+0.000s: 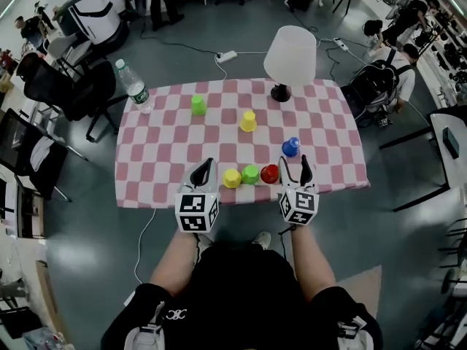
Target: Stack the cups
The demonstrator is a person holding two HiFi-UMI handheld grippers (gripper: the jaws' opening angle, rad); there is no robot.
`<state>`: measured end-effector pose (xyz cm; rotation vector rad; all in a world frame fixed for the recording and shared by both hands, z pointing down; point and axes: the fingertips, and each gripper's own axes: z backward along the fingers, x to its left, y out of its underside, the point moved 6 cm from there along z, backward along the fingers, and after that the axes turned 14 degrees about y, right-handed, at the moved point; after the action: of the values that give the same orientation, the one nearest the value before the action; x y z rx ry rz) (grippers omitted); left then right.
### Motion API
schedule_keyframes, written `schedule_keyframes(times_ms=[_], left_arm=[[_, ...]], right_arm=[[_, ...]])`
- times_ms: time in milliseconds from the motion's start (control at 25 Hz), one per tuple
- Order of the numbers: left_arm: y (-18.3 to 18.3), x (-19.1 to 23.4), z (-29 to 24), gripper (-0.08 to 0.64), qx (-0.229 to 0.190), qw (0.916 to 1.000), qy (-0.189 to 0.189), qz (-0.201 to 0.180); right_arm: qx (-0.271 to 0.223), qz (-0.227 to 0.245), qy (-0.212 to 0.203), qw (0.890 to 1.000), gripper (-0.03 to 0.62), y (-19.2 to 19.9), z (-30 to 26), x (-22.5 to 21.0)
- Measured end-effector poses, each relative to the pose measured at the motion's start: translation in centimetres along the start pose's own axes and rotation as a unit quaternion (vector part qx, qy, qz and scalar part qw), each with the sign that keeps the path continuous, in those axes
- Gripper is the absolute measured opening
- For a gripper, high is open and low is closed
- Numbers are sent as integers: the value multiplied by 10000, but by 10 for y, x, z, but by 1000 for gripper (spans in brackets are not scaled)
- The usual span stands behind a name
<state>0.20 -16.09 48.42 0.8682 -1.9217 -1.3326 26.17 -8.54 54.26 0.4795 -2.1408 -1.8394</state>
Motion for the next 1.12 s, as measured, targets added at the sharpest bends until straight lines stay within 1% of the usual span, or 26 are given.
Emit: schedule_keyframes(times_ms=[120,240,280,320,360,400,440,560,640,880,1120], left_arm=[[-6,-1,-3,15,-89,9999,65,-21],[-10,-2,-4,15,-155,9998,108,-41],[-11,-1,-3,15,-173,9998,118,-50],[-13,0,-3,15,-192,9997,125,-57],[-15,1,-2,15,-210,9997,131,-62],[-17,2,0,15,-227,9996,137,-66],[-19,4,1,15,-245,9996,144,-75],[-27,11,5,15,-308,9993,154,-114],[-30,16,9,15,-346,9992,155,-127],[-34,33,18,15,-436,9988,143,-167],[-34,62,37,15,-487,9986,134,-179]], right_arm=[[-336,7,196,9992,239,-37,2,-3],[-523,-1,361,9980,231,-62,3,-2],[-575,-10,457,9973,202,-69,3,-1],[-636,-13,580,9963,159,-76,5,0],[-698,-17,712,9950,106,-82,6,1],[-756,-30,832,9937,39,-88,8,2],[-807,-55,940,9923,5,-93,9,4],[-906,-174,1295,9873,5,-106,11,8],[-884,-245,1385,9861,5,-109,11,13],[-854,-210,1353,9869,5,-109,7,39],[-865,-123,1149,9895,5,-108,7,88]])
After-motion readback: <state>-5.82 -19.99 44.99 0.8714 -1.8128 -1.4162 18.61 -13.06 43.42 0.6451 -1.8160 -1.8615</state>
